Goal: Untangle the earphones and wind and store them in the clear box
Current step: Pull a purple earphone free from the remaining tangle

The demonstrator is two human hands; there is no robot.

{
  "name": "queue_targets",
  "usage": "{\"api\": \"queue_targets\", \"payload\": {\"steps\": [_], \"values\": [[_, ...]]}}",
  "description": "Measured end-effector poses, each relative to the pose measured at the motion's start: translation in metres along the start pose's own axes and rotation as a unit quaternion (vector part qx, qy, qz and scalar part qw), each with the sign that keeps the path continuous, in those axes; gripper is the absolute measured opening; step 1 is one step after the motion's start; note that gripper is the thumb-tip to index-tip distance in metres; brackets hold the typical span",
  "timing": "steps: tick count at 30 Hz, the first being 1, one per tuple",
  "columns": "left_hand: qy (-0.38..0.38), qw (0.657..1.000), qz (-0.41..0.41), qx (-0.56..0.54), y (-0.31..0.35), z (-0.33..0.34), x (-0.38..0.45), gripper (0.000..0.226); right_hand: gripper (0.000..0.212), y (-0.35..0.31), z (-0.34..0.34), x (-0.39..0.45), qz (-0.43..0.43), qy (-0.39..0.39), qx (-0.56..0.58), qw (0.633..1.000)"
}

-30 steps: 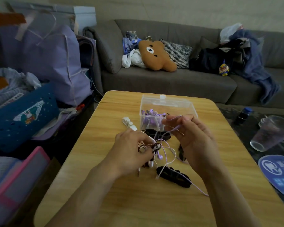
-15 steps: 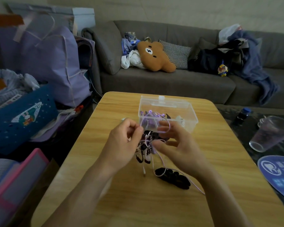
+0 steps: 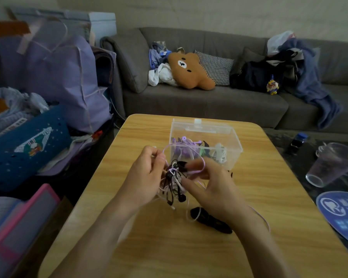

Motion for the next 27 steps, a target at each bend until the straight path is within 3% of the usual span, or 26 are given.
{"api": "queue_targets", "payload": {"steps": [3,5,9,17,19,22,24,27], "values": [[0.007,1.0,0.022,0.007,0.003,-0.001,0.0,0.011,0.035,-0.008,-0.013,-0.002,-0.051,0.096,-0.021,0.994],[0.032,0.997,0.054,0.045,0.01,-0.006,-0.002,0.01,0.03,-0.01,-0.013,-0.003,-0.055,0.092,-0.009,0.994],[0.061,0.994,0.077,0.05,0.019,-0.014,-0.004,0.011,0.026,-0.011,-0.001,-0.005,-0.032,0.05,0.015,0.998],[0.035,0.998,0.053,0.015,0.012,-0.012,-0.004,0.009,0.035,0.018,-0.019,-0.005,0.096,0.146,0.093,0.98],[0.04,0.998,0.051,0.017,0.013,-0.012,-0.004,0.01,0.045,0.01,-0.026,-0.008,0.055,0.2,0.082,0.975],[0.036,0.998,0.05,0.024,0.014,-0.01,-0.005,0.01,0.043,-0.033,-0.038,-0.02,-0.131,0.271,0.032,0.953],[0.028,0.998,0.044,0.019,0.014,-0.008,-0.004,0.01,0.032,-0.056,-0.035,-0.026,-0.234,0.233,0.018,0.944],[0.027,0.998,0.045,0.018,0.014,-0.008,-0.004,0.011,0.017,-0.058,-0.013,-0.017,-0.235,0.094,-0.026,0.967]]}}
Point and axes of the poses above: each hand's wrist, its own x-axis towards the middle knuckle, its own z-axis out of the palm, y = z × x, the point moved 9 cm from there along x, towards the middle knuckle, and after that the axes turned 14 degrees about x, right-handed, at the moved point
